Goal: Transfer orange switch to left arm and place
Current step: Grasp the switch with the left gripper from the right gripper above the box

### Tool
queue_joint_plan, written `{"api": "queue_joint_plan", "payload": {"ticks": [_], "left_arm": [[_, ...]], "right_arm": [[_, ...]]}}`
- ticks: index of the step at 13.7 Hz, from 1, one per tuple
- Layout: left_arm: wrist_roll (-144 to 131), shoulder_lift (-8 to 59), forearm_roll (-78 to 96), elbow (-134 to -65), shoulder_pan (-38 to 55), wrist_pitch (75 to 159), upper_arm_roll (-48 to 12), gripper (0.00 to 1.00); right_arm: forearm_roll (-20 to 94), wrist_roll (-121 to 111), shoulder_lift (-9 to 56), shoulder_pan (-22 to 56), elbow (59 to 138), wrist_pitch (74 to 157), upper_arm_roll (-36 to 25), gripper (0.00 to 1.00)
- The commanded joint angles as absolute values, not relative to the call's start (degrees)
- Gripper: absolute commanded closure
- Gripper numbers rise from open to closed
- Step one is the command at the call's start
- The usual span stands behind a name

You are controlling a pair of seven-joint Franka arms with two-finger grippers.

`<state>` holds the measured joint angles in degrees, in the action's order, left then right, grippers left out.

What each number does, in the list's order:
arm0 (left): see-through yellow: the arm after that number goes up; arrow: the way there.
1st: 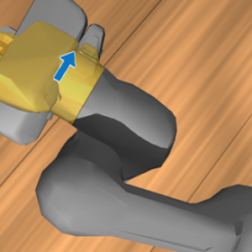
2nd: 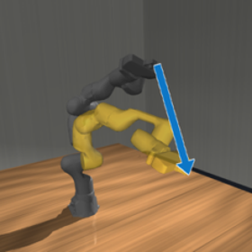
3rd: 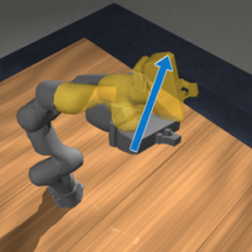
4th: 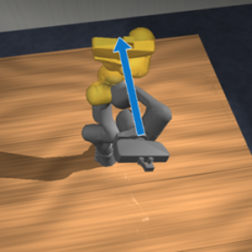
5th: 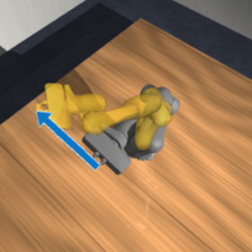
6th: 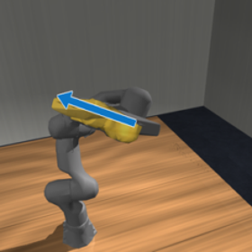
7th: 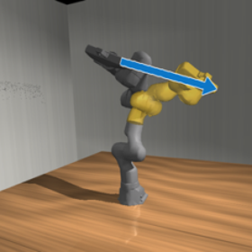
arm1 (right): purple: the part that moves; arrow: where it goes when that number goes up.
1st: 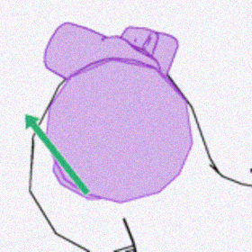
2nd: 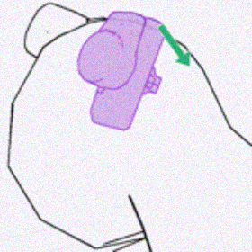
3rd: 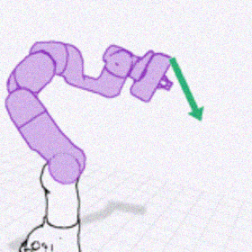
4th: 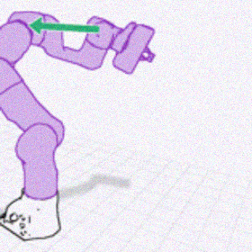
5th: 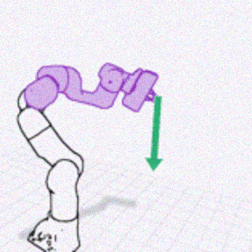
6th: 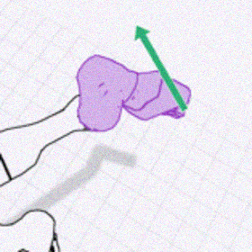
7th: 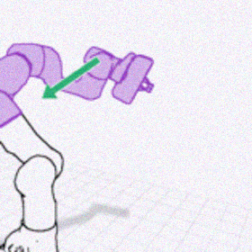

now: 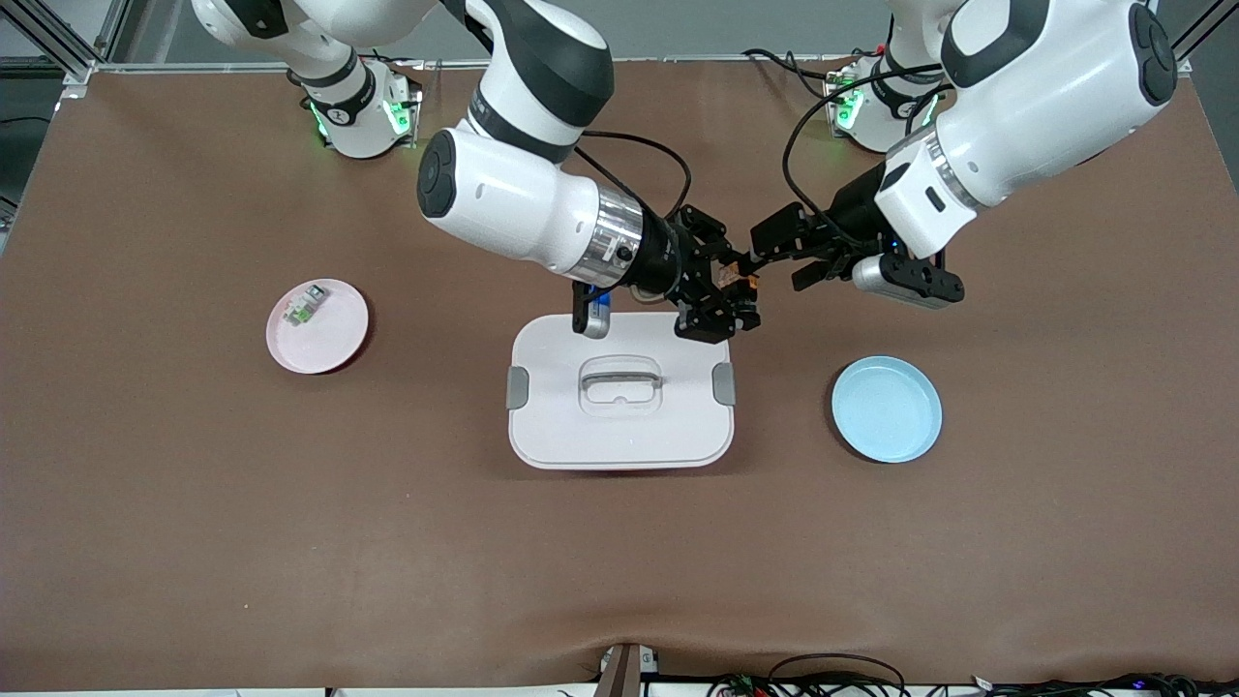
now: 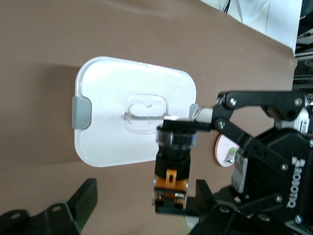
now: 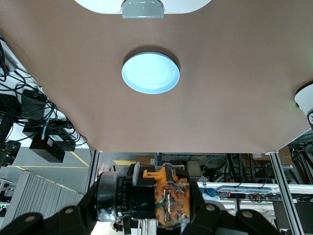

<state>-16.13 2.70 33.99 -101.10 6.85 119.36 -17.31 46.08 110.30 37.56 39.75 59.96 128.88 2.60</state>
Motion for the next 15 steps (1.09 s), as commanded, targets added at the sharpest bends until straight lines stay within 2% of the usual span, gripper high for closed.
{"api": "queue_joint_plan", "payload": {"ticks": [1,5,6,7,9,10,13,14,15], "left_arm": [[-16.44,4.21,35.16,-101.16,7.12,122.77,-17.84,0.14],[-16.52,5.54,35.24,-100.9,8.52,125.33,-17.84,0.17],[-16.52,5.54,35.24,-100.9,8.53,125.33,-17.84,0.26],[-16.52,5.54,35.16,-100.9,8.44,125.33,-17.84,0.41],[-16.52,5.45,35.16,-100.81,8.35,125.25,-17.84,0.83],[-16.61,5.45,35.16,-100.72,8.35,125.24,-17.84,0.99],[-16.26,5.45,34.46,-100.46,8.0,125.24,-17.75,1.0],[-16.0,5.45,34.19,-100.37,7.65,125.16,-17.67,1.0],[-15.82,5.54,34.02,-100.37,7.56,125.07,-17.58,1.0]], "right_arm": [[47.2,111.27,38.76,39.73,57.83,129.55,3.08,1.0],[47.2,111.97,38.76,39.73,57.48,130.61,3.16,1.0],[47.2,111.97,38.76,39.64,57.31,130.61,3.34,1.0],[47.2,111.97,38.76,39.46,57.22,130.61,3.69,1.0],[47.2,111.97,38.76,39.11,57.22,130.61,3.96,1.0],[47.2,111.97,38.76,39.02,57.22,130.61,3.96,1.0],[47.2,111.89,38.76,39.02,57.22,130.61,3.96,1.0],[47.2,111.8,38.76,39.02,57.22,130.61,3.96,0.65],[47.2,111.8,38.76,39.02,57.22,130.69,3.96,0.01]]}}
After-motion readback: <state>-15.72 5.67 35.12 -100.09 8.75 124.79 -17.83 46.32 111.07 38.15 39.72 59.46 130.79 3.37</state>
